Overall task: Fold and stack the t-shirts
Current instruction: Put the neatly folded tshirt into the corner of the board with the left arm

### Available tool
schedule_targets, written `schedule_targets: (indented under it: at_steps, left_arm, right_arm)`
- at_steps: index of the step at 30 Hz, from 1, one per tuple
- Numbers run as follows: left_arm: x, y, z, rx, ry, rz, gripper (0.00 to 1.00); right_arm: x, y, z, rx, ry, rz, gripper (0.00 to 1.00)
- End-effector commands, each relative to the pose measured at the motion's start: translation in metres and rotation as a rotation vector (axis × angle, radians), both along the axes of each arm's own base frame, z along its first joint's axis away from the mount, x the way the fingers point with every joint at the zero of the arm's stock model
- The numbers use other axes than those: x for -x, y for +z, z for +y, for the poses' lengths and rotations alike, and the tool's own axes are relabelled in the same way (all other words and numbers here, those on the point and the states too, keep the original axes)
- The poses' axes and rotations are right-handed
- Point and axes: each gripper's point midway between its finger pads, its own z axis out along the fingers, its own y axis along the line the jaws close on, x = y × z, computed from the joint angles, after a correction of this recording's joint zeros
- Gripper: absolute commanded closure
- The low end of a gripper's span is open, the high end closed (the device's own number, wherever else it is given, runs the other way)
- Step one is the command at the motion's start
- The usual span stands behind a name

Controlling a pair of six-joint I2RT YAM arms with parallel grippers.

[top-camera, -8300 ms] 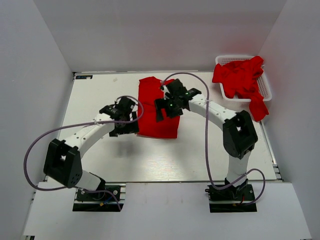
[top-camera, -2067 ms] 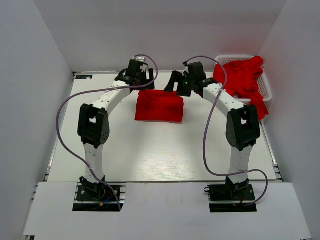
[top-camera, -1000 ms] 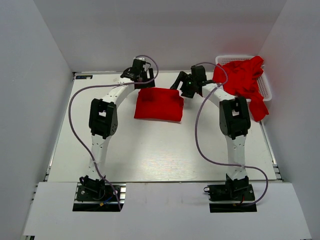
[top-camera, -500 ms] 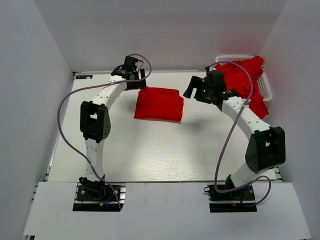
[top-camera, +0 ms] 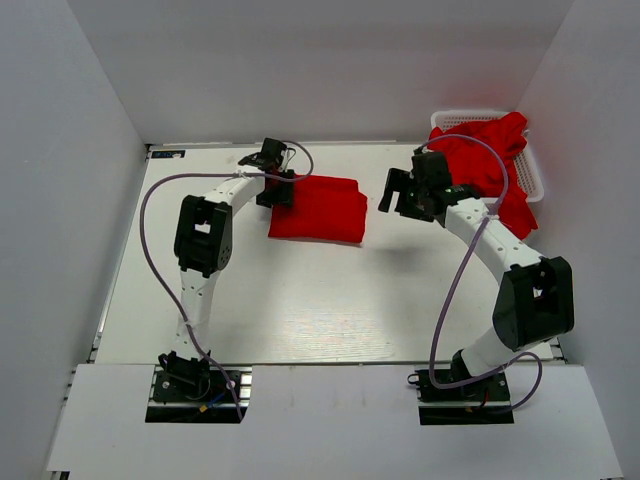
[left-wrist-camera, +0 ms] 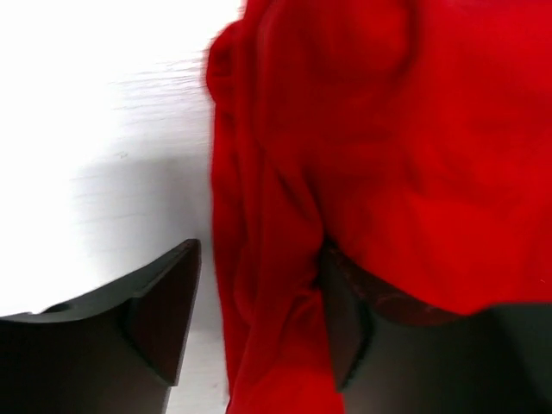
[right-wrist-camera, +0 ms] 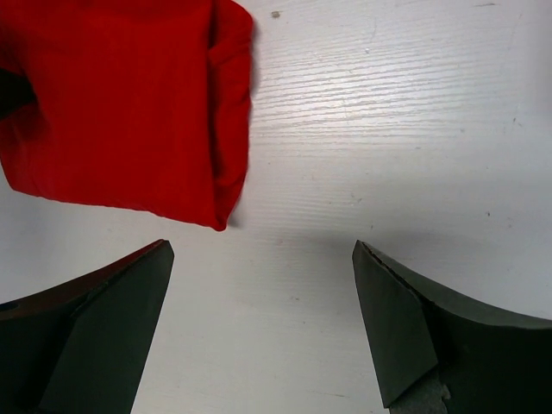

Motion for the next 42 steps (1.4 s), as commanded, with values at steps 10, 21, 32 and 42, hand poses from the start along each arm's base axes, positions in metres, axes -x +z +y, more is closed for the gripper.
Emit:
schedule_targets:
  at_steps: [10,21,32,42]
  left_arm:
    - [-0.002,0.011,0.011,0.017,-0.047,-0.035,1.00]
    - [-0.059,0.076,0.138,-0.178,0.133,-0.198,1.00]
    - [-0.100,0.084,0.270,-0.384,0.331,-0.292,1.00]
    - [-0.119,0.098,0.339,-0.552,0.427,-0.386,1.00]
  right_arm:
    - [-0.003,-0.016,-0.019,0.084,-0.070,0.035,0.10]
    - [-0.021,-0.022,-0.018,0.120,-0.071,0.046,0.10]
    - [-0.047,-0.016,-0.007,0.106,-0.048,0.036,0.10]
    - [-0.053,-0.024,0.004,0.076,-0.041,0.070,0.10]
